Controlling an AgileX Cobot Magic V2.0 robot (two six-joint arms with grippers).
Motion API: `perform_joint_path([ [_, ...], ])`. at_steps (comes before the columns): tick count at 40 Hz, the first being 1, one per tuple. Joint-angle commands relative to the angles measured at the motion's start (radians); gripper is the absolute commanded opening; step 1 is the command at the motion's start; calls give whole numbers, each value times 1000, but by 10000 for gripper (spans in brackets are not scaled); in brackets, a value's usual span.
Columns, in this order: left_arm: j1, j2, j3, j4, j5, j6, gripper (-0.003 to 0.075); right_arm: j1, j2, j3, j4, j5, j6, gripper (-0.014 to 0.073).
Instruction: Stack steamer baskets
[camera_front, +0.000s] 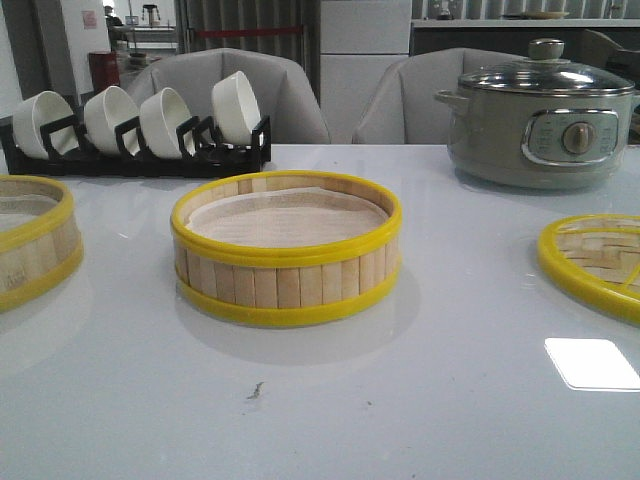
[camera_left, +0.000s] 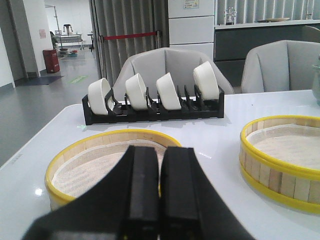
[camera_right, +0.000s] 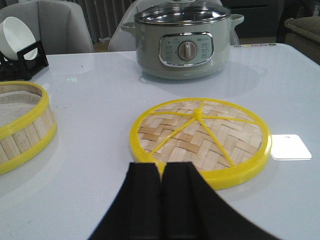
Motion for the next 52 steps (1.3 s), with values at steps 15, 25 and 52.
perform_joint_path([
  [15, 1, 98, -315, 26, 121, -1, 86, -1, -20, -15, 2, -93, -5, 49],
  [25, -2, 549, -1039, 99, 579, -1, 87, -1, -20, -15, 2, -93, -5, 49],
  [52, -29, 1147, -1523, 125, 948, -1, 87, -1, -20, -15, 2, -93, -5, 49],
])
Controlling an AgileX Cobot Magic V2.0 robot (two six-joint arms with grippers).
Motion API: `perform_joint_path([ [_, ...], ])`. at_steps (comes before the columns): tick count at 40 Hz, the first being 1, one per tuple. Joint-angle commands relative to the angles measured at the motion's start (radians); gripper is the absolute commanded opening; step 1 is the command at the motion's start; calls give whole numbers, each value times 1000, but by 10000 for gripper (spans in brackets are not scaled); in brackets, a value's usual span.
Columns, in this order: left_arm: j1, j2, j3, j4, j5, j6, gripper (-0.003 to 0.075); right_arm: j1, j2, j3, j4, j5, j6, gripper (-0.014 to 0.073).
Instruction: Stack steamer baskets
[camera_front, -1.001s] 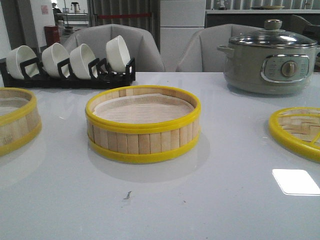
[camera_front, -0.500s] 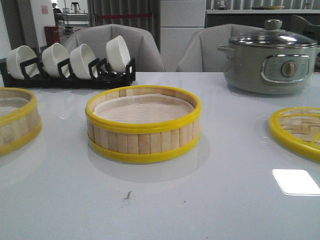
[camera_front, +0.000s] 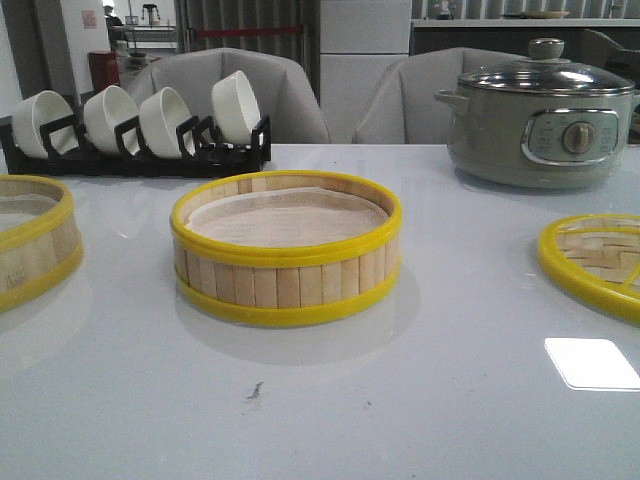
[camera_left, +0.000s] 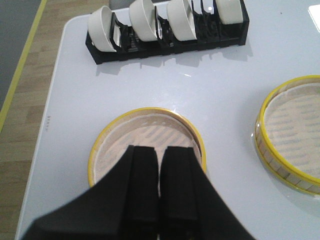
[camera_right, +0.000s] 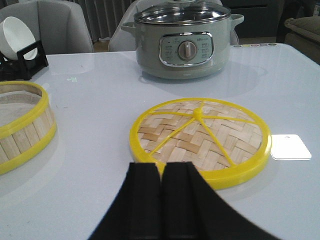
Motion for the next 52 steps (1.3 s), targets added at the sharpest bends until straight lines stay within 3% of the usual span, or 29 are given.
perform_joint_path([
  [1, -8, -7, -12, 9, -92, -1, 87, -1, -20, -15, 2, -93, -5, 49],
  [16, -8, 40, -10, 39, -139, -1, 86, -1, -20, -15, 2, -93, -5, 49],
  [52, -8, 48, -10, 14, -99, -1, 86, -1, -20, -15, 2, -93, -5, 49],
])
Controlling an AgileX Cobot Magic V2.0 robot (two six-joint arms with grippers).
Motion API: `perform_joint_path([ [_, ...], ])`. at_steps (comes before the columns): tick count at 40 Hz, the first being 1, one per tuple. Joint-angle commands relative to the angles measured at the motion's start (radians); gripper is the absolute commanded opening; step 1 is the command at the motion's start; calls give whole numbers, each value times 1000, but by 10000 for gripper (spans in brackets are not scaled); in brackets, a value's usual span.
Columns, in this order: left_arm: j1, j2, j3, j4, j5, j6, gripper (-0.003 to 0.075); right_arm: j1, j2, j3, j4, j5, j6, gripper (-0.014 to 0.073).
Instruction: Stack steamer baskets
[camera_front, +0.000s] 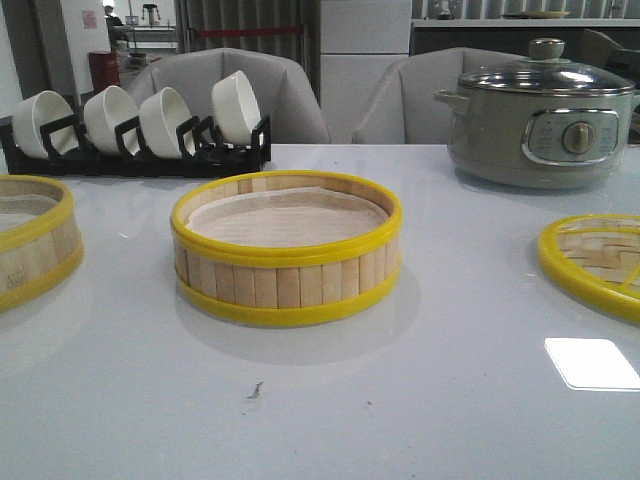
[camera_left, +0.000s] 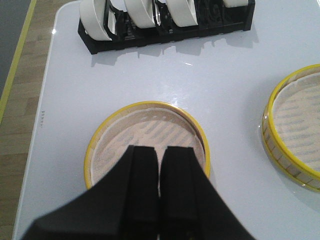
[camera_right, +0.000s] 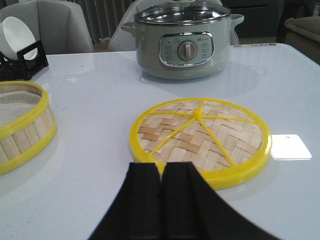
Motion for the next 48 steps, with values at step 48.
perform_joint_path([
  [48, -5, -18, -28, -46, -37, -2, 86, -1, 855, -944, 113, 364, 9, 49],
])
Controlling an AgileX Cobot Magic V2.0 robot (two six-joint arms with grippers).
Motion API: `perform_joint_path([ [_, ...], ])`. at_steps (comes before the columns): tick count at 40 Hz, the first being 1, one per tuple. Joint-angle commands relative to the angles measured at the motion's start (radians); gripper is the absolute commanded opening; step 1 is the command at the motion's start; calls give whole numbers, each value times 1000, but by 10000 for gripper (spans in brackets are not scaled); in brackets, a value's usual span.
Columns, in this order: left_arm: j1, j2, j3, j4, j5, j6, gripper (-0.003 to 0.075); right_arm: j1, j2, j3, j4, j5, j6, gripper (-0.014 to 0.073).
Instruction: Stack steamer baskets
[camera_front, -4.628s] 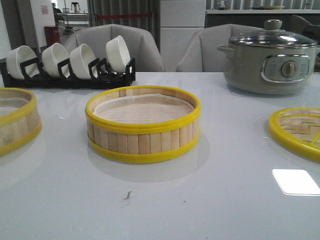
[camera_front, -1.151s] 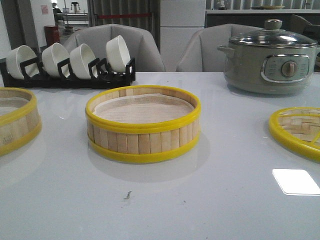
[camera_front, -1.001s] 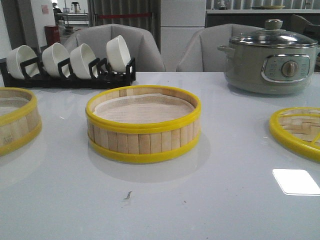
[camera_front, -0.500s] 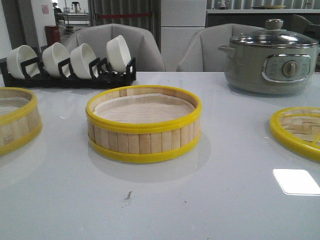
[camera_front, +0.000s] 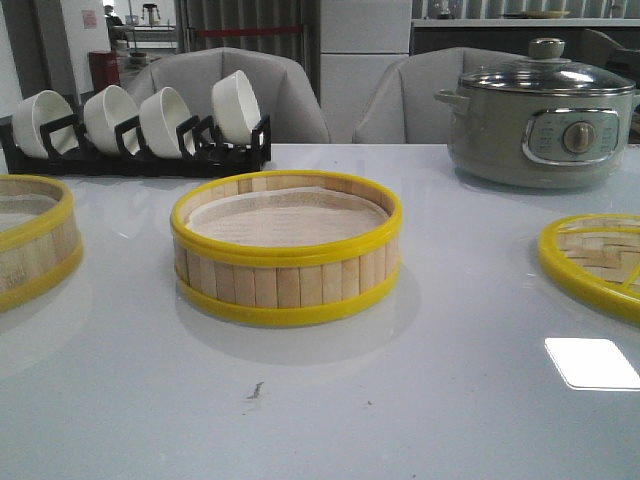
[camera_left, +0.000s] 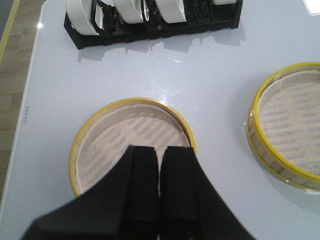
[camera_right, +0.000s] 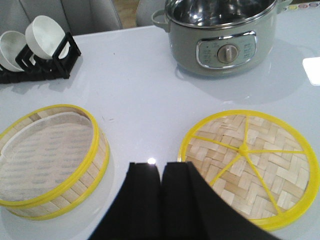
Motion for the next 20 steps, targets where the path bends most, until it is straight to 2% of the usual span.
perform_joint_path([
  [1, -5, -18, -28, -4, -48, -2, 86, -1, 92, -104, 8, -30, -18, 49],
  [20, -5, -18, -28, -15, -32, -4, 86, -1, 253, -143, 8, -148, -18, 50],
])
